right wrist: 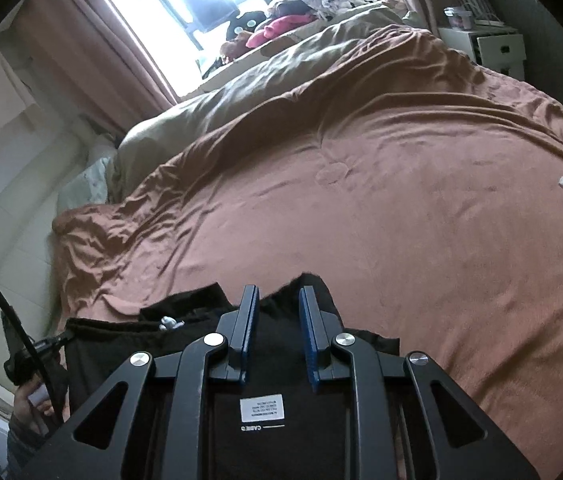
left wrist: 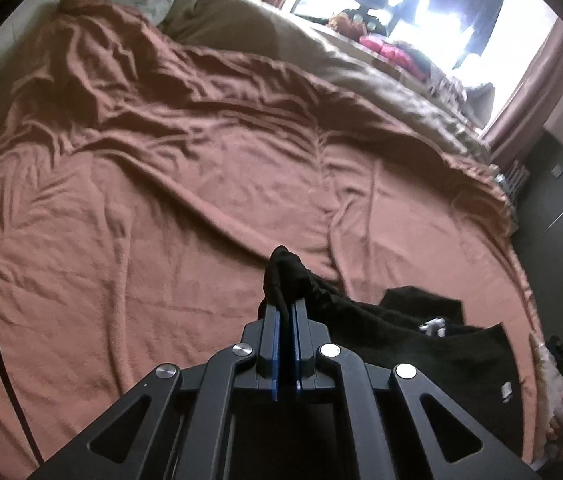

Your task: Fold large clothes

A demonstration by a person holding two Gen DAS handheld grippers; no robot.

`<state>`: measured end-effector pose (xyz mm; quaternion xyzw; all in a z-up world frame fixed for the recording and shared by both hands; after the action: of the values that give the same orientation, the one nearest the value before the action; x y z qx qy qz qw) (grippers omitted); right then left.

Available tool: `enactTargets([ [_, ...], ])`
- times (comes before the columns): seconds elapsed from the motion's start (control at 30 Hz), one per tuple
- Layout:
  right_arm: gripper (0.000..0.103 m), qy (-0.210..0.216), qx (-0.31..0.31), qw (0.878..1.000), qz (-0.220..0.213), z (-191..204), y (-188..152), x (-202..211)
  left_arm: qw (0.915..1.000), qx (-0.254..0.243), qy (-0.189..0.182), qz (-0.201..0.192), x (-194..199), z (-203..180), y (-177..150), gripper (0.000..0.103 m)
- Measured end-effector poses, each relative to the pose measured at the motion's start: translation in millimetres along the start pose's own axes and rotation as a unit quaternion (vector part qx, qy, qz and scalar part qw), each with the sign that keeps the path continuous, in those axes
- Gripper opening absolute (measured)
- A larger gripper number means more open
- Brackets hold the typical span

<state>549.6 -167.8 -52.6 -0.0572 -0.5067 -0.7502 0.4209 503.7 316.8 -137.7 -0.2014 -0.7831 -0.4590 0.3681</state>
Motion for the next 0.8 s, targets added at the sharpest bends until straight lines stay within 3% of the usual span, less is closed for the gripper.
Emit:
enactTargets([
  [0.17,0.018,-0.036,-0.008,0.999,0.041,-6.2,-4.2,-19.1,0.9993,-0.011,0.026,0.026,-31.5,-2.7,-9.1,0.005],
  [0.23,0.027,-0.062,-0.004,0.996,0.062,-10.8,-5.5,-28.9,0.9988,-0.012,0.030,0.037,-41.2,-0.8,-13.3,0.005],
  [0.27,0.056,-0.074,0.002,0.995,0.068,-12.0,-7.2,-32.6,0.9986,-0.011,0.031,0.041,-44.9,1.4,-15.0,0.005],
  [0.3,0.094,-0.080,0.006,0.994,0.072,-13.0,-8.0,-35.7,0.9986,-0.008,0.029,0.044,-47.4,3.5,-16.1,0.005],
  [0.33,0.101,-0.078,0.007,0.994,0.073,-12.3,-7.4,-37.1,0.9985,-0.005,0.028,0.046,-48.5,5.1,-17.7,0.006],
  [0.53,0.101,-0.058,0.012,0.993,0.098,-10.6,-3.2,-55.3,0.9969,-0.017,0.036,0.068,-67.8,2.7,-23.5,0.006],
  [0.57,0.100,-0.059,0.024,0.992,0.110,-10.9,-4.1,-62.0,0.9969,-0.017,0.034,0.069,-70.6,1.9,-23.7,0.006],
  [0.63,0.076,-0.069,0.049,0.987,0.139,-10.8,-5.7,-82.8,0.9969,-0.018,0.031,0.071,-74.8,1.3,-22.8,0.006],
  [0.67,0.041,-0.074,0.053,0.985,0.149,-12.2,-4.7,-91.0,0.9969,-0.018,0.029,0.071,-75.7,2.0,-22.1,0.006],
  [0.7,0.028,-0.079,0.054,0.982,0.161,-15.0,-4.3,-99.4,0.9970,-0.019,0.027,0.070,-76.4,2.2,-21.4,0.006],
  [0.73,0.025,-0.084,0.056,0.982,0.163,-16.8,-1.9,-105.0,0.9970,-0.021,0.027,0.070,-76.7,2.4,-20.8,0.006],
  [0.77,0.013,-0.086,0.063,0.982,0.158,-16.6,1.7,-107.9,0.9970,-0.022,0.027,0.070,-76.9,2.9,-20.5,0.006],
  [0.8,0.008,-0.091,0.071,0.982,0.151,-16.6,5.3,-108.6,0.9971,-0.024,0.029,0.067,-75.9,4.3,-20.0,0.006],
])
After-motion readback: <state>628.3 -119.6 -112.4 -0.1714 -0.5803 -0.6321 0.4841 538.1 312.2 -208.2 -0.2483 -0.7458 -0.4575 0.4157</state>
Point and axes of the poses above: each gripper's, at about its wrist camera, not at the fingertips, and x roughly against the way its jaws point, z to its left, y to its top, the point moved 4 cm from there along -x, roughly the way its jaws point, and after that the axes turned 3 degrees about y, right-handed, at the moved point
